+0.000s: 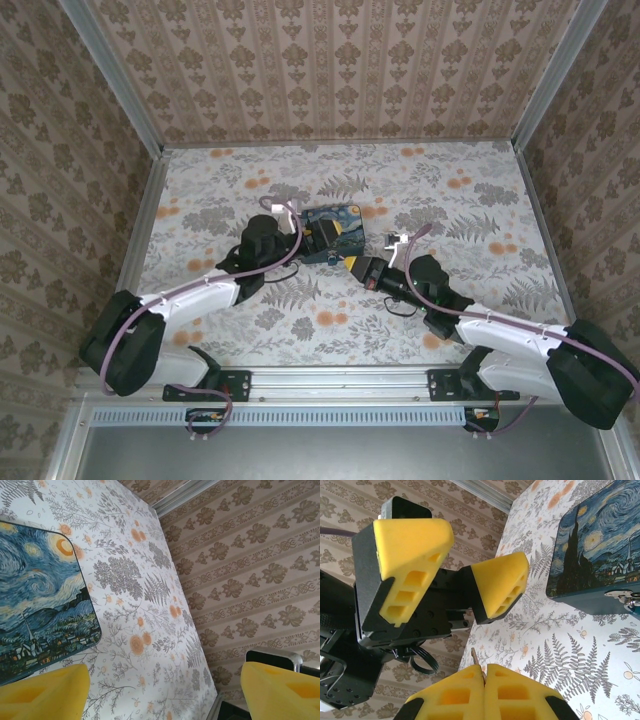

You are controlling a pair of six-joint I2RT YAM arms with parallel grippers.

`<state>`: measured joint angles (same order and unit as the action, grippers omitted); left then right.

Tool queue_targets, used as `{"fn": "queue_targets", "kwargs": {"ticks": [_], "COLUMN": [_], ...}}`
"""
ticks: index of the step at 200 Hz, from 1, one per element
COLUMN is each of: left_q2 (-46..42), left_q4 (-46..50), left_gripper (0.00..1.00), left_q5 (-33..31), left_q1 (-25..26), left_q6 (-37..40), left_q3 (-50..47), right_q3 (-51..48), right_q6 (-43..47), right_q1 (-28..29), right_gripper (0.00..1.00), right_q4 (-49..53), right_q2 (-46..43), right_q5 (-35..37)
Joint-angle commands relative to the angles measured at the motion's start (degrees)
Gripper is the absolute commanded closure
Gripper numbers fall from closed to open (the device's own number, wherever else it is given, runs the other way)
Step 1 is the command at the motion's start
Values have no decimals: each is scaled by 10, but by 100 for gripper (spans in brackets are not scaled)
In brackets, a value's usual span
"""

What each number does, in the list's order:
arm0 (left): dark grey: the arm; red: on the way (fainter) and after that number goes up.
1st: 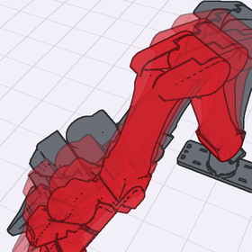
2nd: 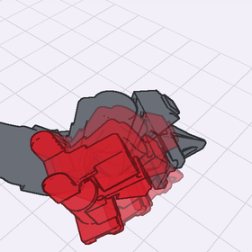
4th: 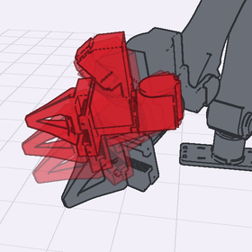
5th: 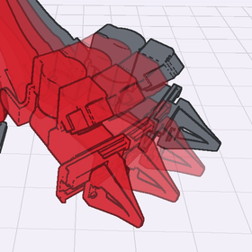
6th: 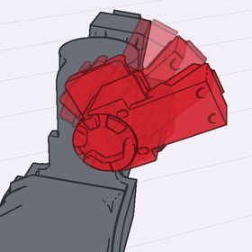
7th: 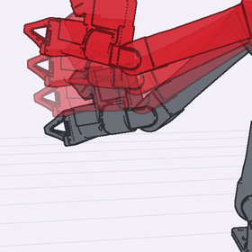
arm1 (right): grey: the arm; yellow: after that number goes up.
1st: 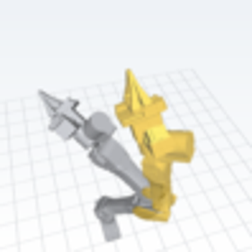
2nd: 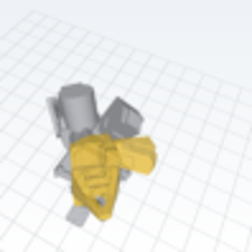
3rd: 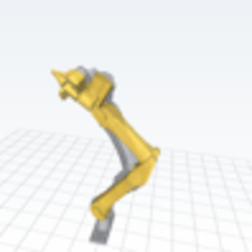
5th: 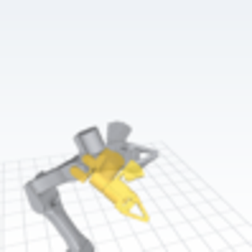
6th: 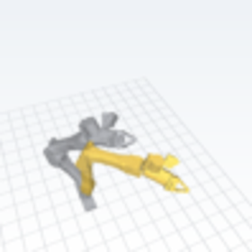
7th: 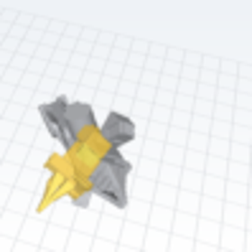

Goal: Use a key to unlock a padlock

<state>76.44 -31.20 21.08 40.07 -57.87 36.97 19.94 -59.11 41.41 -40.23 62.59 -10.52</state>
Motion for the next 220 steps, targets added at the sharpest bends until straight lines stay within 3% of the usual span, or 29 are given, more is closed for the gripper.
{"fn": "queue_targets", "kwargs": {"ticks": [1, 118, 167, 220], "left_q2": [4, 2, 16, 9], "left_q4": [13, 9, -20, -19], "left_gripper": [20, 31, 43, 43], "left_q5": [19, 49, 52, 32], "left_q1": [-5, -13, 1, 6], "left_q6": [-7, -20, -35, -32], "left_q3": [18, 6, -1, -18], "right_q3": [21, 24, 28, 28], "right_q6": [11, 16, 13, 8], "right_q1": [-7, -19, -20, -29], "right_gripper": [100, 100, 100, 100], "right_q4": [5, 15, 4, 17], "right_q2": [-1, 3, 20, 38], "right_q5": [3, -20, -19, 0]}}
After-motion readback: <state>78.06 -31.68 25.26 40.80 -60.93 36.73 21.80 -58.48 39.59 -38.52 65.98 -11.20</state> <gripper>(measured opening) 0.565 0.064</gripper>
